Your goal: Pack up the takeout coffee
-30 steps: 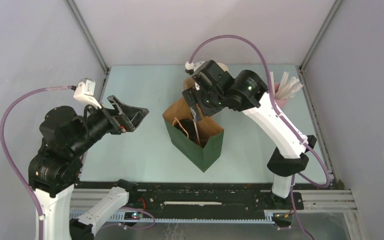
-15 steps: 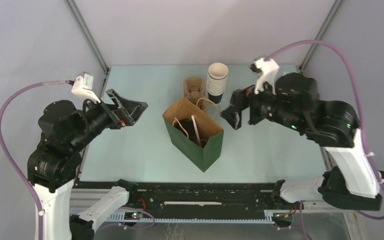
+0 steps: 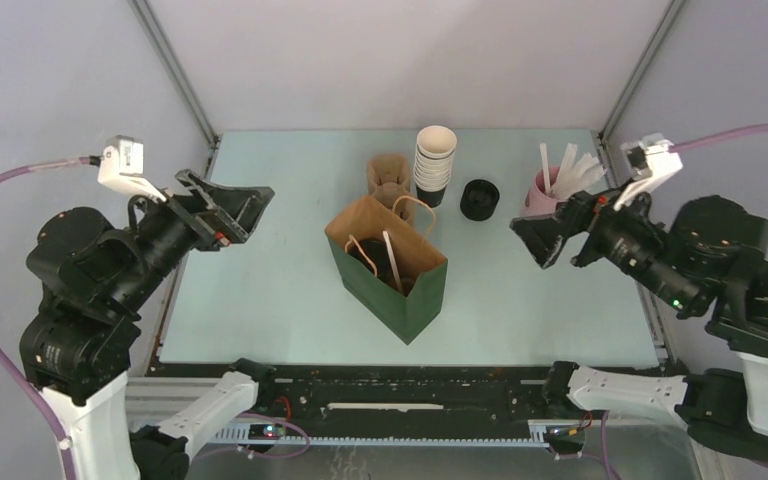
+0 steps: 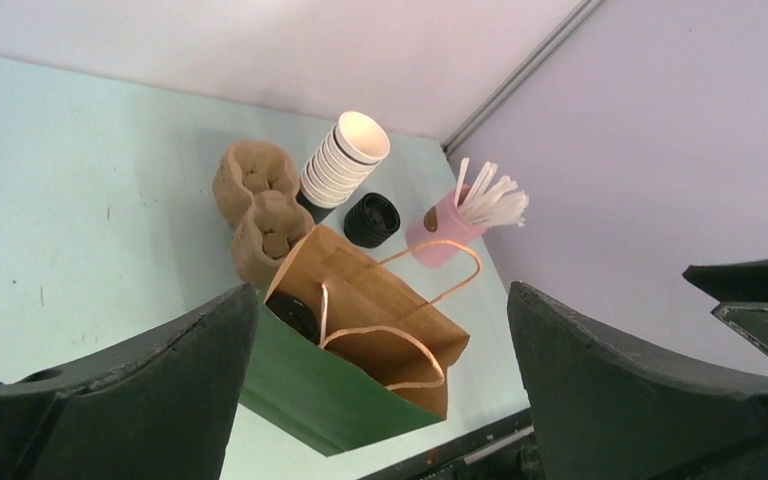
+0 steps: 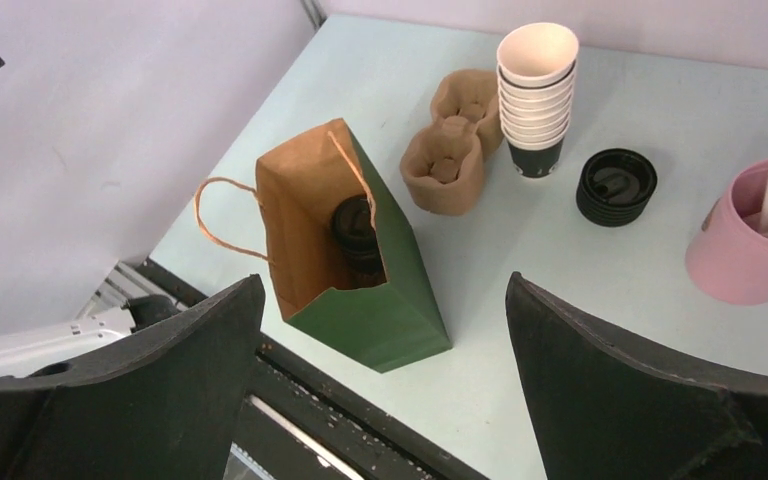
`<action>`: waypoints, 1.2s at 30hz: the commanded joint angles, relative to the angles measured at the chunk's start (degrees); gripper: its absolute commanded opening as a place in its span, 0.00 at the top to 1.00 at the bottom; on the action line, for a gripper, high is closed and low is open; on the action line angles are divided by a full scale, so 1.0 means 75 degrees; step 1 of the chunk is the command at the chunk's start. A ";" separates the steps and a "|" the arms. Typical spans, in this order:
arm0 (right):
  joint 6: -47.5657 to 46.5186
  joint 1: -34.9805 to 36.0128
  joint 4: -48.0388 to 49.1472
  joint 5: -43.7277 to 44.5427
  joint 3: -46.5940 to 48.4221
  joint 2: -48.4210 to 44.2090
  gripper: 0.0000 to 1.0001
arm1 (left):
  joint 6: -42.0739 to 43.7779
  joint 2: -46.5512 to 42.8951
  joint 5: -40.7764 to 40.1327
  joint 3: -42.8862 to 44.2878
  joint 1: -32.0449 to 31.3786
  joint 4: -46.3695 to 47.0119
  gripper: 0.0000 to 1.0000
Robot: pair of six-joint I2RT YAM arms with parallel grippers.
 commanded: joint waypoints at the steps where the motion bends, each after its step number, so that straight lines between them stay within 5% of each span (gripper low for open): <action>1: 0.0266 0.0021 0.0594 0.0678 -0.0196 -0.0440 0.00 | 0.0170 0.0176 -0.0425 0.0628 -0.0020 0.0200 0.00; 12: -0.0114 0.0021 0.1470 0.1704 0.0403 -0.0904 0.00 | 0.0794 0.0092 -0.1543 0.1871 -0.0026 0.0461 0.00; 36: -0.0115 0.0027 0.1575 0.2533 0.0469 -0.0809 0.00 | 0.0767 0.0073 -0.1611 0.1589 -0.0018 0.0519 0.00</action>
